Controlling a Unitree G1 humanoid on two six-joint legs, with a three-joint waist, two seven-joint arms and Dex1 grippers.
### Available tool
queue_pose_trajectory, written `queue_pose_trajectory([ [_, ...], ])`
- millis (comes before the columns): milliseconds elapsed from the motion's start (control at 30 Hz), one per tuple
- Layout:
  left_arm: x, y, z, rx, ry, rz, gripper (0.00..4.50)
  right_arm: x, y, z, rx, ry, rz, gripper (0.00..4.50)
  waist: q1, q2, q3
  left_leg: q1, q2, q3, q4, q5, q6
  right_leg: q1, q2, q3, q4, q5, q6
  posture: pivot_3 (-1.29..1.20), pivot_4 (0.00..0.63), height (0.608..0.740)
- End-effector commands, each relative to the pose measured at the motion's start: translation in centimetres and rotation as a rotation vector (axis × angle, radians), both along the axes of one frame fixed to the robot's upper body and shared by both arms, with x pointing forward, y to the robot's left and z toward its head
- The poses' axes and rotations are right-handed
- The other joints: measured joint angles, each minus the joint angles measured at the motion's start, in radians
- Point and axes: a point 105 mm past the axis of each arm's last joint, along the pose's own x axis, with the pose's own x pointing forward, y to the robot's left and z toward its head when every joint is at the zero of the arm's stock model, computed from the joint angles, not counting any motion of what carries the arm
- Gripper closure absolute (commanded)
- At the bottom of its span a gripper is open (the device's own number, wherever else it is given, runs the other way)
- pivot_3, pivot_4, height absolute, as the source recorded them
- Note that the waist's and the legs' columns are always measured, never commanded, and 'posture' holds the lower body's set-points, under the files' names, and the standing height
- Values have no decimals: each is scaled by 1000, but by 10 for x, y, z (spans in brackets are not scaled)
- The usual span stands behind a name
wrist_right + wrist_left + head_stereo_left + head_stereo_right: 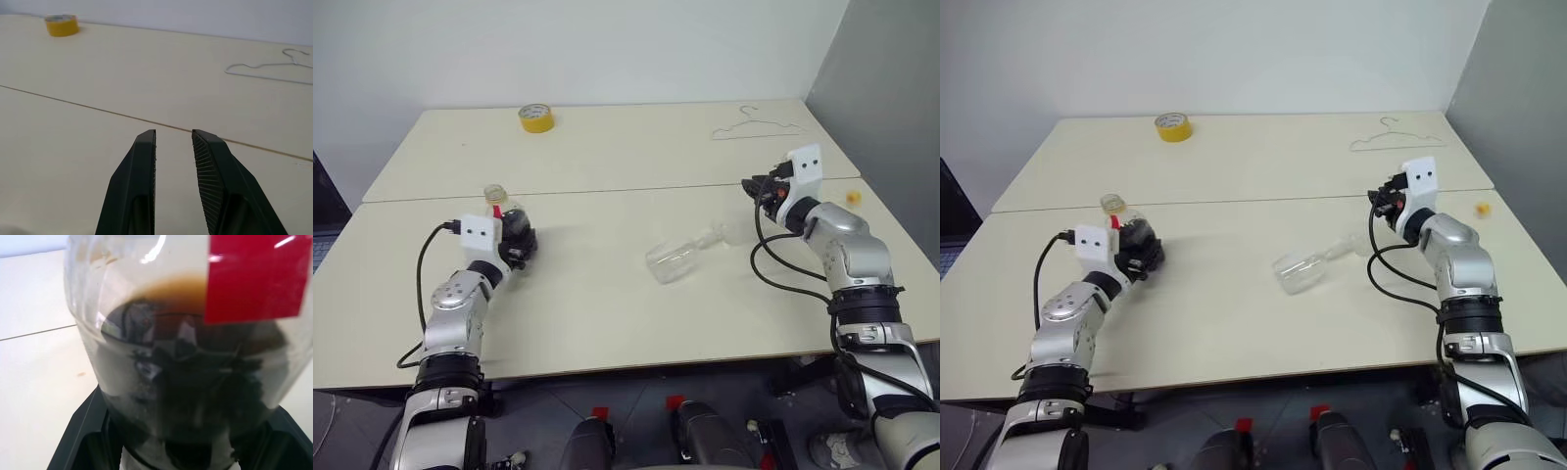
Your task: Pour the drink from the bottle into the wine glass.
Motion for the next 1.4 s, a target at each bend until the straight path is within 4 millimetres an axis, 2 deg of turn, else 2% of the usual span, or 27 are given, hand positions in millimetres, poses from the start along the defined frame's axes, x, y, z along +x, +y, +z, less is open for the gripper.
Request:
queue_pose_trajectory([
  [33,-9,28,-22,-18,77,125,1868,1,-10,17,5,-75,-41,3254,0,0,0,0,0,0,0,0,0,0,0,0,0,0,0,0,150,740],
  [167,-11,37,-20,-27,56,175,1868,1,-13,16,-3,-77,-47,3254,0,0,0,0,0,1,0,0,0,0,0,1,0,0,0,0,150,740],
  [267,-12,41,-19,-31,53,196,1159,1,-13,15,-10,-76,-46,3254,0,0,0,0,0,1,0,0,0,0,0,1,0,0,0,0,150,740],
  [367,-13,43,-20,-22,58,203,147,0,-11,14,-15,-74,-40,3254,-1,0,0,0,0,1,0,0,0,-1,0,1,0,0,0,0,150,740],
  [400,-13,43,-20,-22,59,204,49,0,-10,14,-18,-74,-38,3254,1,-1,1,-1,0,1,0,0,0,-2,0,1,0,0,0,0,150,740],
  [467,-14,42,-22,-19,68,199,49,0,-8,13,-29,-73,-31,3254,6,-2,1,-7,0,0,0,0,0,-7,0,0,1,0,1,0,150,740],
  [633,-16,40,-23,-16,67,189,49,-2,0,14,-71,-73,19,3254,7,-2,1,-8,-1,2,0,0,0,-9,-1,1,1,1,1,0,150,740],
  [800,-18,39,-9,-5,31,156,49,-5,11,27,-156,-101,110,3254,7,-3,2,-9,-1,2,0,0,0,-9,-1,1,1,1,1,0,150,740],
  [1100,-41,53,17,46,26,117,49,-16,22,39,-491,-124,338,3254,7,-9,11,-9,0,2,-1,0,0,-10,-2,1,1,0,0,0,150,740],
  [1233,-51,52,33,66,9,73,49,-19,23,41,-614,-121,425,3254,8,-10,14,-10,0,2,-1,0,0,-10,-3,0,1,0,0,0,150,740],
  [1333,-55,45,44,58,-9,28,49,-22,26,43,-644,-111,479,3254,11,-11,15,-10,0,2,0,0,0,-10,-7,0,1,0,0,0,150,740],
  [1400,-56,40,44,64,-5,9,0,-22,30,42,-646,-103,508,2891,14,-11,15,-10,-1,3,0,0,0,-10,-7,0,0,0,1,0,150,740],
])
